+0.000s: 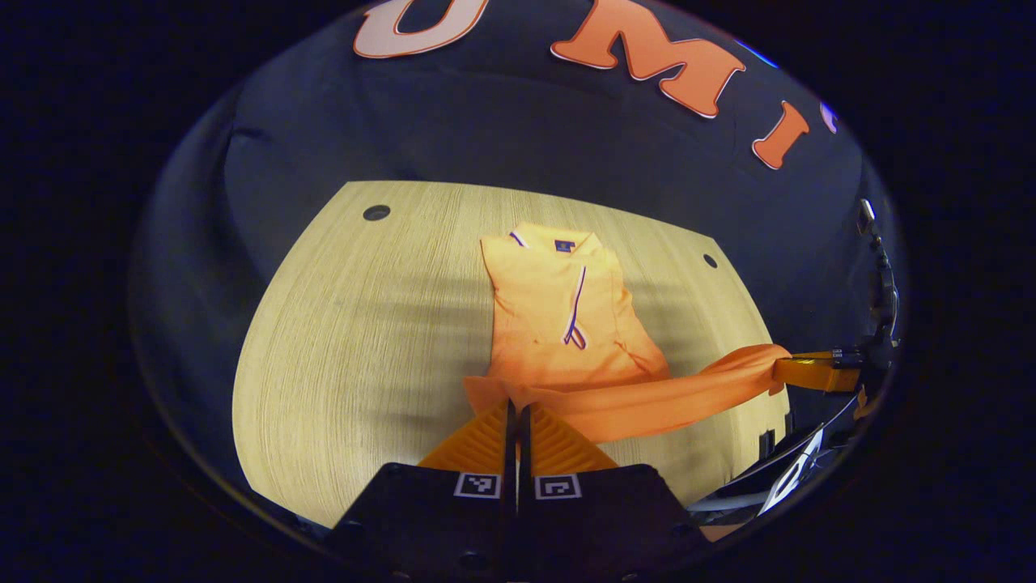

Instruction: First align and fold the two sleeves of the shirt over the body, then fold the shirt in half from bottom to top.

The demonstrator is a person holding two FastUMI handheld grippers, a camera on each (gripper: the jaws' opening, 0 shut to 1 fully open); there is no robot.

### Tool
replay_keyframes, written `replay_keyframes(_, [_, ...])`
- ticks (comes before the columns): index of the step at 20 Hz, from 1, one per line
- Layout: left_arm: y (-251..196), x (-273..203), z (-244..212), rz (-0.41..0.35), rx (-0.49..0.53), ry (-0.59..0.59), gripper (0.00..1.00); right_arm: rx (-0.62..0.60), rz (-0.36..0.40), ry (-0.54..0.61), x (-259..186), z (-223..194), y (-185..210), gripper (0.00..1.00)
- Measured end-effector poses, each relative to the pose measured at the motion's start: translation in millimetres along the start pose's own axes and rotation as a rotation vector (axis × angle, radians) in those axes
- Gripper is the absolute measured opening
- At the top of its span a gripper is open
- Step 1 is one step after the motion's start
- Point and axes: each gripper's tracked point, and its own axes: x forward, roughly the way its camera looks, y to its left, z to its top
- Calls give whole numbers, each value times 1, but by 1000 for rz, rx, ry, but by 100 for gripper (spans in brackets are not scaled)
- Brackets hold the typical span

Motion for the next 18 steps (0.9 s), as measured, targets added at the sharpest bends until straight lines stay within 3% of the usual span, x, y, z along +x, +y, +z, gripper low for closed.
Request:
replay_keyframes(6, [-4, 33, 86, -20, 13, -94, 1, 13, -29, -52, 26, 63, -16, 0])
replay_keyframes(11, [-4, 81, 132, -8, 29, -112, 1, 4, -67, -100, 58, 119, -30, 0])
replay_keyframes(18, [22, 158, 169, 49, 19, -82, 1, 30, -105, -73, 135, 159, -47, 1])
